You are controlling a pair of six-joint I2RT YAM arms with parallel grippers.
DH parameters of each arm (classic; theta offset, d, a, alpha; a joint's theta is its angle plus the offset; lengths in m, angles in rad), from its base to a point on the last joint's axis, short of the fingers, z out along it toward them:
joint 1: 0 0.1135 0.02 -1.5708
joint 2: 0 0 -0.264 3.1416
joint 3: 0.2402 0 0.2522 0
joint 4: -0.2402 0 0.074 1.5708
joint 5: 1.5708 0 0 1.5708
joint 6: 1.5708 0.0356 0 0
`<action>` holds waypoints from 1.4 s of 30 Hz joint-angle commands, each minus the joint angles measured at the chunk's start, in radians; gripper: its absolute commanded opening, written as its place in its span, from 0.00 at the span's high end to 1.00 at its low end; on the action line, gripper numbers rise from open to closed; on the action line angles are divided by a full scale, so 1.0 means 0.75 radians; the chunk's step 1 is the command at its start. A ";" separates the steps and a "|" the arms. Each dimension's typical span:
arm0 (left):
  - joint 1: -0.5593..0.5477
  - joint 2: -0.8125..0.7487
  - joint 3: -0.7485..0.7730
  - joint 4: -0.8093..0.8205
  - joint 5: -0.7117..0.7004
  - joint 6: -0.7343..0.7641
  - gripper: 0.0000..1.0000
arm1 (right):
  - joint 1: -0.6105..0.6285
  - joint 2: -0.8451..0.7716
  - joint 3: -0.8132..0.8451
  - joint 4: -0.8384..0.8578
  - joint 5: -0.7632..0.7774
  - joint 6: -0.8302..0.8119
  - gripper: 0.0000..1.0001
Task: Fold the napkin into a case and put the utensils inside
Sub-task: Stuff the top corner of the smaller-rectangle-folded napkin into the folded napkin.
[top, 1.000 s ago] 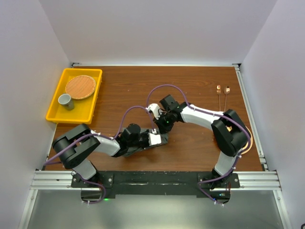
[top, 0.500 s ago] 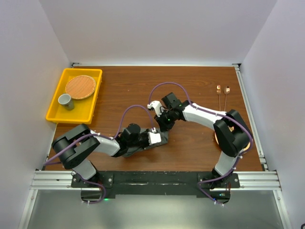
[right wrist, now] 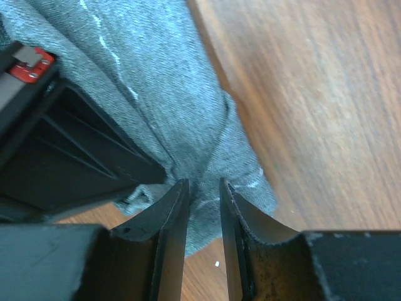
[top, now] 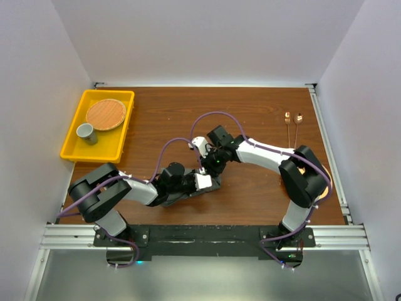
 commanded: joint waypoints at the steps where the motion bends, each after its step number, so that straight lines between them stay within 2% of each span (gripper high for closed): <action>1: 0.006 0.006 0.012 -0.067 -0.023 -0.024 1.00 | 0.029 0.004 -0.004 0.037 0.062 0.009 0.71; 6: 0.006 0.004 0.010 -0.069 -0.023 -0.024 1.00 | 0.035 0.041 -0.025 0.056 0.139 -0.021 0.71; 10: 0.006 0.006 0.012 -0.073 -0.027 -0.023 1.00 | 0.040 0.047 -0.033 0.062 0.201 -0.052 0.75; 13: 0.006 0.004 0.020 -0.079 -0.027 -0.038 1.00 | 0.040 0.039 -0.021 0.048 0.211 -0.060 0.85; 14: 0.006 0.000 0.018 -0.085 -0.025 -0.040 1.00 | 0.040 0.025 -0.017 0.039 0.211 -0.058 0.98; 15: 0.006 0.002 0.018 -0.085 -0.023 -0.042 1.00 | 0.040 0.019 -0.011 0.035 0.211 -0.054 1.00; 33: 0.015 0.024 0.039 -0.099 -0.025 -0.103 1.00 | 0.001 -0.141 0.028 0.029 0.180 0.034 1.00; 42: 0.117 0.028 0.137 -0.197 0.171 -0.326 1.00 | -0.005 -0.130 0.020 0.046 0.148 0.066 1.00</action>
